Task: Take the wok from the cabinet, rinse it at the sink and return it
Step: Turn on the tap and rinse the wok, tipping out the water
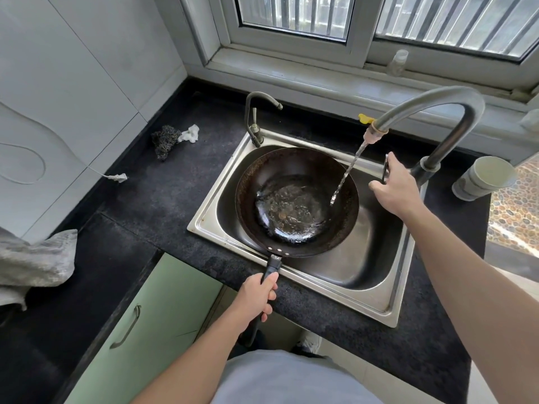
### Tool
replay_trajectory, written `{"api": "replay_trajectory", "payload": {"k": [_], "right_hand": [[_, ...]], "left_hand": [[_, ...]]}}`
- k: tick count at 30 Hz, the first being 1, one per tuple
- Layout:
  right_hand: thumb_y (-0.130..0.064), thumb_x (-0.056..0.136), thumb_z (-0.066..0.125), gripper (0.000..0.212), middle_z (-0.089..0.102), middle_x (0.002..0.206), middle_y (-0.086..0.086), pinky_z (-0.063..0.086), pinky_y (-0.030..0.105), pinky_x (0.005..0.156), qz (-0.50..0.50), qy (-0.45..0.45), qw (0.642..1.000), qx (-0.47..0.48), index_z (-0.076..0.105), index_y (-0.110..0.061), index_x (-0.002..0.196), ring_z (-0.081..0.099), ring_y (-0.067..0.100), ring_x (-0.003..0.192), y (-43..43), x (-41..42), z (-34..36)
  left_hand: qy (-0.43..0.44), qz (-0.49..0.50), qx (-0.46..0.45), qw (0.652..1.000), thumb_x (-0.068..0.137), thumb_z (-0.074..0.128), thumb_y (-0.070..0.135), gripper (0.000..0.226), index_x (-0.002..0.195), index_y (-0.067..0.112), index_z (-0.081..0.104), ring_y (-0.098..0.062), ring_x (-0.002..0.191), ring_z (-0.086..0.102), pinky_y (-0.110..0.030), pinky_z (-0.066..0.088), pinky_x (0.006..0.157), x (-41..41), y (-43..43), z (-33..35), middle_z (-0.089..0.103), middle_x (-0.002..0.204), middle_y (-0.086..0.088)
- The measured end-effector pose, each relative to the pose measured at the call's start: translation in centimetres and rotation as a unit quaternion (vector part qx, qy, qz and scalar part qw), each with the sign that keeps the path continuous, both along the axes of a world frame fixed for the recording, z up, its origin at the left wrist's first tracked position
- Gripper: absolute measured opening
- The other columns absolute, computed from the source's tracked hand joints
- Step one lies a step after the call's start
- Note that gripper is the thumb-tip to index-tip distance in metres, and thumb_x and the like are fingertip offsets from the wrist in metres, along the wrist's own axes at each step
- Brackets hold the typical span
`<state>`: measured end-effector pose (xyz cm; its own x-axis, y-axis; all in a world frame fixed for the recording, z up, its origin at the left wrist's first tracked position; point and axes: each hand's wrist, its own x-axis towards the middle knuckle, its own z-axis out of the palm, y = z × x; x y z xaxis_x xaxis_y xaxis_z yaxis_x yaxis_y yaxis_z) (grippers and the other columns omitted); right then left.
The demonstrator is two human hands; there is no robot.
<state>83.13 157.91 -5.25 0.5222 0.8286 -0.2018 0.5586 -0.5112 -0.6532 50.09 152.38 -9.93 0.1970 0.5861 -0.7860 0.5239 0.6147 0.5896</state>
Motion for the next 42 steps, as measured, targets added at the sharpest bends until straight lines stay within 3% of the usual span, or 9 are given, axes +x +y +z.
{"api": "replay_trajectory", "payload": {"k": [10,17,22,25,27,30,33,38,42], "right_hand": [[-0.015,0.092,0.062,0.078,0.028,0.163,0.012,0.021,0.039,0.121,0.01,-0.008,1.0,0.008,0.019,-0.008,0.157,0.027,0.029,0.149,0.1,0.3,-0.4],[-0.015,0.091,0.064,0.073,0.04,0.153,0.017,0.034,0.044,0.117,-0.035,0.002,0.998,0.05,0.027,-0.006,0.154,0.042,0.029,0.14,-2.7,-2.0,-0.3],[-0.012,0.091,0.066,0.055,0.061,0.12,0.005,0.051,0.033,0.097,-0.072,0.046,0.992,0.095,0.046,-0.012,0.141,0.062,0.016,0.107,-8.6,-9.5,-1.1],[-0.014,0.092,0.066,0.03,0.066,0.095,-0.005,0.048,0.016,0.079,-0.067,0.098,0.991,0.06,0.056,-0.015,0.12,0.064,0.005,0.089,-11.7,-15.5,-1.4],[-0.02,0.09,0.07,0.017,0.067,0.086,-0.01,0.05,0.017,0.073,-0.069,0.149,0.986,0.028,0.059,-0.021,0.104,0.064,0.002,0.081,-13.2,-19.2,-2.0],[-0.042,0.085,0.073,0.019,0.072,0.079,-0.008,0.058,0.032,0.074,-0.086,0.243,0.965,-0.044,0.063,-0.026,0.09,0.067,0.006,0.074,-14.4,-24.0,-3.3],[-0.054,0.084,0.069,0.03,0.072,0.084,-0.006,0.06,0.028,0.072,-0.063,0.287,0.948,-0.126,0.064,-0.027,0.094,0.069,0.008,0.077,-14.5,-27.4,-4.2],[-0.023,0.09,0.071,0.012,0.076,0.088,0.006,0.062,0.034,0.07,-0.15,0.449,0.877,-0.086,0.07,-0.013,0.097,0.074,0.015,0.076,-12.5,-30.4,-4.4],[-0.001,0.09,0.056,0.019,0.06,0.062,0.009,0.05,0.031,0.046,-0.286,0.533,0.795,-0.052,0.059,-0.003,0.108,0.056,0.017,0.047,-10.5,-31.8,-4.0]], "left_hand": [[-0.004,-0.002,-0.007,1.0,0.103,0.045,0.036,0.032,0.088,0.009,0.053,-0.01,0.04,0.038,-0.023,0.039,0.038,-0.1,0.1,0.2,0.045,0.065,0.001],[-0.021,0.0,-0.03,0.999,0.103,0.046,0.035,0.03,0.088,0.01,0.052,-0.011,0.04,0.039,-0.023,0.04,0.039,-0.2,0.4,0.3,0.045,0.065,0.001],[-0.08,0.013,-0.068,0.994,0.102,0.05,0.03,0.026,0.088,0.008,0.054,-0.013,0.044,0.044,-0.025,0.044,0.045,-0.7,0.8,0.0,0.052,0.065,-0.001],[-0.094,0.007,-0.098,0.991,0.101,0.053,0.022,0.021,0.091,0.004,0.058,-0.016,0.056,0.055,-0.032,0.052,0.056,-1.0,1.8,0.1,0.067,0.074,-0.006],[-0.097,-0.007,-0.109,0.989,0.101,0.054,0.019,0.018,0.1,0.002,0.062,-0.018,0.066,0.06,-0.032,0.054,0.066,-1.1,2.4,0.2,0.073,0.083,-0.01],[-0.106,-0.017,-0.126,0.986,0.099,0.058,0.018,0.024,0.11,-0.002,0.064,-0.02,0.074,0.066,-0.029,0.056,0.069,-1.4,3.0,0.1,0.075,0.09,-0.012],[-0.126,-0.016,-0.16,0.979,0.098,0.059,0.017,0.024,0.112,-0.002,0.063,-0.024,0.084,0.07,-0.034,0.06,0.074,-1.7,3.5,-0.3,0.077,0.097,-0.012],[-0.124,-0.057,-0.152,0.979,0.096,0.063,0.021,0.021,0.102,0.002,0.069,-0.024,0.09,0.072,-0.039,0.06,0.083,-2.3,4.1,-1.6,0.078,0.098,-0.011],[-0.127,-0.087,-0.161,0.975,0.094,0.065,0.026,0.024,0.095,0.004,0.074,-0.024,0.09,0.073,-0.043,0.057,0.092,-2.7,4.4,-2.4,0.079,0.093,-0.006]]}}
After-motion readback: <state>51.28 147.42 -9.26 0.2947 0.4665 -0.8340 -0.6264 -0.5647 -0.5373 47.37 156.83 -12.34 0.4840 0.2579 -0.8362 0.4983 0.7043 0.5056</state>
